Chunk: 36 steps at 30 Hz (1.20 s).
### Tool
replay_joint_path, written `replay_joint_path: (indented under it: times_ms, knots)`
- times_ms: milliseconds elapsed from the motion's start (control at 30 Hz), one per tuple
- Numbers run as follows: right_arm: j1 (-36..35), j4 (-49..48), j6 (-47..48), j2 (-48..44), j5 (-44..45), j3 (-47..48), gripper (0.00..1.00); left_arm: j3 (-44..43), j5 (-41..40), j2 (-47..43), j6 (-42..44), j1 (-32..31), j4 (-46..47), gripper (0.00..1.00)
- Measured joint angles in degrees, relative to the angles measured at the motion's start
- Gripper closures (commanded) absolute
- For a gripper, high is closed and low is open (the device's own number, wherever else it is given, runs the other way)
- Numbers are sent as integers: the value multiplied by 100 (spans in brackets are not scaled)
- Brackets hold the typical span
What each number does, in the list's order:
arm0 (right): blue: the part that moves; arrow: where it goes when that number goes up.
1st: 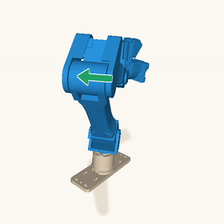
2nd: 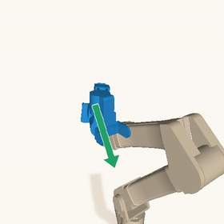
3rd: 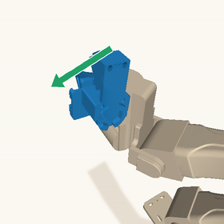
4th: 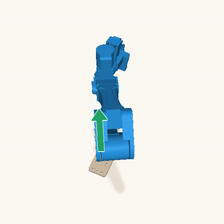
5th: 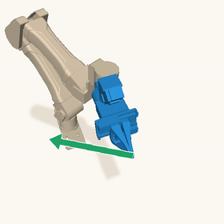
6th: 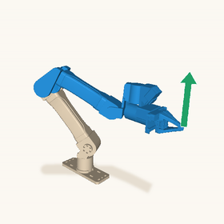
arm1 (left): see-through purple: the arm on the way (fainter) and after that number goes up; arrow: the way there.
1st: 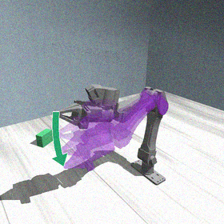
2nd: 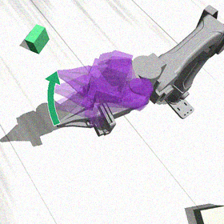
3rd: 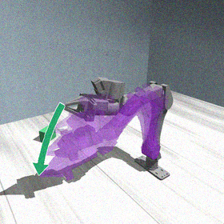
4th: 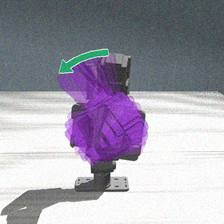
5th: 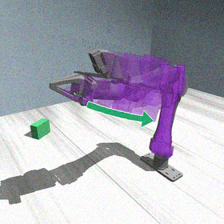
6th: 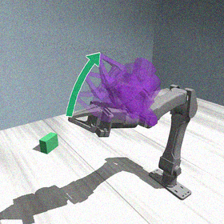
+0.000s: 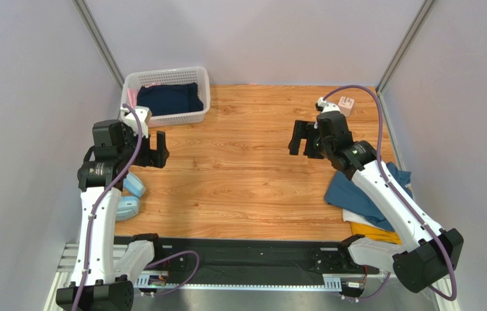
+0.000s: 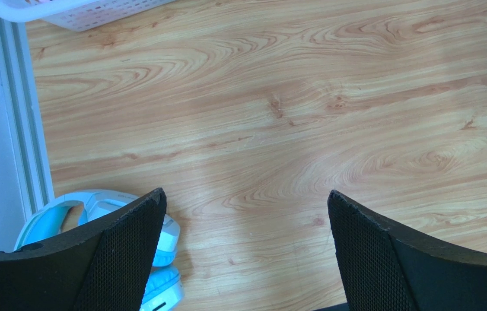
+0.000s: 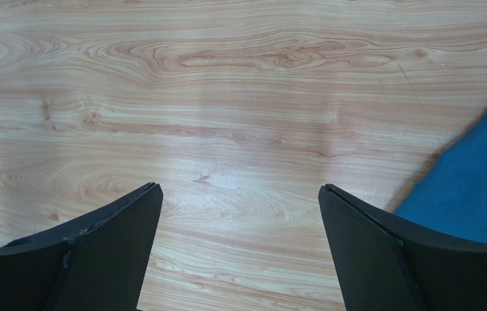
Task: Fold and stack the t-shirts
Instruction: Grab crumpled tshirt from bin with the left arm
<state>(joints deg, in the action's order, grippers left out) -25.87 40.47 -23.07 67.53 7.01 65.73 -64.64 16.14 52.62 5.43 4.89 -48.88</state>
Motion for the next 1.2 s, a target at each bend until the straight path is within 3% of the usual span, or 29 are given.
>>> replay_joint_path:
  times_ms: [367,567,767,933,1200]
  knots:
    - [-11,-138,48,-94,-214,-258,0,-168,74,332,-2,-2,4,1]
    - [-11,-173,42,-175,-343,-420,0,-938,-131,1298,-7,-85,87,4]
    - [-39,-225,20,-282,-485,-625,0,-1725,-623,2315,26,-621,208,2]
    - [-153,-214,17,-282,-487,-634,0,-2859,-1029,3416,44,-929,133,0]
    - [-262,-212,17,-282,-391,-634,0,-5849,-1622,5665,-7,-868,-173,0]
